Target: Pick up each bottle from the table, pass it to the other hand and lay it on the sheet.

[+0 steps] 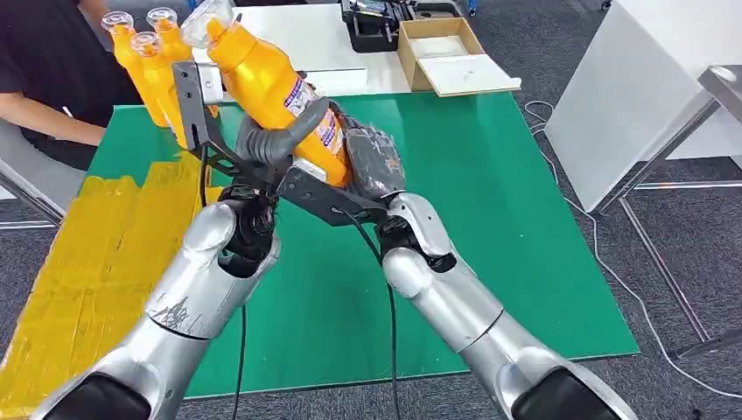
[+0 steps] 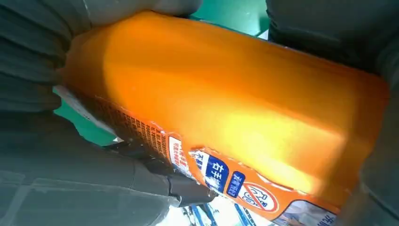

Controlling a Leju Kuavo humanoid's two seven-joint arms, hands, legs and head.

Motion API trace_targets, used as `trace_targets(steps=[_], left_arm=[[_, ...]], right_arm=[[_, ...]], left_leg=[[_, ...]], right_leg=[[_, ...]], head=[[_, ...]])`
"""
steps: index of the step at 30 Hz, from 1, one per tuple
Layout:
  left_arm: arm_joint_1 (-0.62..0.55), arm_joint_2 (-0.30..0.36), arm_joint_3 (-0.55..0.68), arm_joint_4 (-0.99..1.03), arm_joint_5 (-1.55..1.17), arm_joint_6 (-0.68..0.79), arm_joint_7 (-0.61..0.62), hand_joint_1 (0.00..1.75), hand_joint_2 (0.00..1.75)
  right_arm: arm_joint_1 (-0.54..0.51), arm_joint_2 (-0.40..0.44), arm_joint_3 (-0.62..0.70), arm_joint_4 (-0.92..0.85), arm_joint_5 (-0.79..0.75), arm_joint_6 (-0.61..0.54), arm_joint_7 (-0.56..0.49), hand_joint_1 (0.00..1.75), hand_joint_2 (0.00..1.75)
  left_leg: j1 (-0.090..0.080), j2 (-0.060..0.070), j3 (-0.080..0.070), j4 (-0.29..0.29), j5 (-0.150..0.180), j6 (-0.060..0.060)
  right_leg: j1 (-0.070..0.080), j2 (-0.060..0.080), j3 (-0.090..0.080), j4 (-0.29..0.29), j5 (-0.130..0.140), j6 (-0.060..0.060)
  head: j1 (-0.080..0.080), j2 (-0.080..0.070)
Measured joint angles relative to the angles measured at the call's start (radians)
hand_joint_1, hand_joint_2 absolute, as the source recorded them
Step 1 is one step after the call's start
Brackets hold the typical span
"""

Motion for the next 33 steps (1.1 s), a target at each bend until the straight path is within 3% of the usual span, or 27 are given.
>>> trace_targets(steps=[1, 23, 33], left_arm=[[0.000, 0.000, 0.000, 0.000, 0.000, 0.000, -0.001, 1.75, 1.75], [0.002, 0.004, 0.012, 0.003, 0.000, 0.000, 0.006, 1.75, 1.75], [-0.009, 0.060, 0.037, 0.023, -0.241, 0.045, -0.057, 1.75, 1.75]], right_arm=[[0.000, 0.000, 0.000, 0.000, 0.000, 0.000, 0.000, 0.00, 0.00], [0.012, -0.027, 0.027, -0.001, 0.055, 0.069, 0.056, 0.00, 0.00], [0.058, -0.074, 0.052, -0.010, 0.137, 0.150, 0.072, 0.00, 0.00]], left_leg=[[0.000, 0.000, 0.000, 0.000, 0.000, 0.000], [0.000, 0.001, 0.000, 0.000, 0.000, 0.000], [0.000, 0.002, 0.000, 0.000, 0.000, 0.000]], right_leg=[[0.000, 0.000, 0.000, 0.000, 0.000, 0.000], [0.000, 0.000, -0.002, 0.000, 0.000, 0.000], [0.000, 0.000, -0.001, 0.000, 0.000, 0.000]], head=[[0.000, 0.000], [0.000, 0.000], [0.000, 0.000]])
